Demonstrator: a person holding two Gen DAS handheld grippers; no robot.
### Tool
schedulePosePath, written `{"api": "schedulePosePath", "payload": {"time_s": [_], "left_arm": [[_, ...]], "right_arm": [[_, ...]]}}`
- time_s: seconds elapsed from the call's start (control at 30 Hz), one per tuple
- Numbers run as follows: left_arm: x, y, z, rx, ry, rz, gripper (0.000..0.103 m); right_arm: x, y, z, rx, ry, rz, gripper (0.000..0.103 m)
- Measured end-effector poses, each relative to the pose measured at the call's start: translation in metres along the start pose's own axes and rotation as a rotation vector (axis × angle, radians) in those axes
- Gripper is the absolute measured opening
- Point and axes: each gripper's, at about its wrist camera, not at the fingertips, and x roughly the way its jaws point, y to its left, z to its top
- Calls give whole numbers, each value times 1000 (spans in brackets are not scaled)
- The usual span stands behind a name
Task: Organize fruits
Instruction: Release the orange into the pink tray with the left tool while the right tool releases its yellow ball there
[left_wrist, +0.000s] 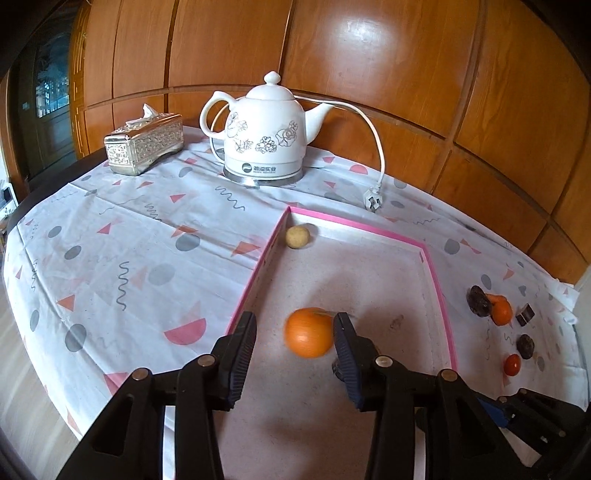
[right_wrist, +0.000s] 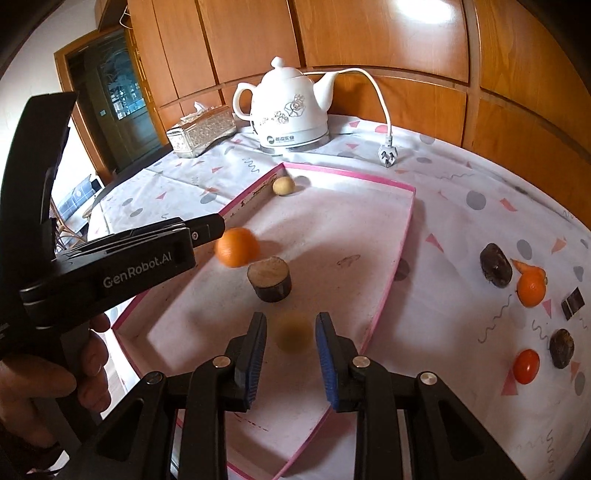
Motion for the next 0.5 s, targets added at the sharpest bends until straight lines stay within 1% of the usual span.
{"api": "schedulePosePath", "payload": {"time_s": [0.1, 0.33, 0.5], "left_arm": [[-3, -3, -2, 3, -5, -4, 47], [-9, -13, -8, 31, -10, -17, 48], [-14, -20, -11, 52, -18, -22, 50]], "right_arm": [[-1, 0, -3, 6, -2, -12, 28], [-8, -7, -7, 41, -19, -40, 28], [-14, -13, -10, 65, -37, -76, 28]]}}
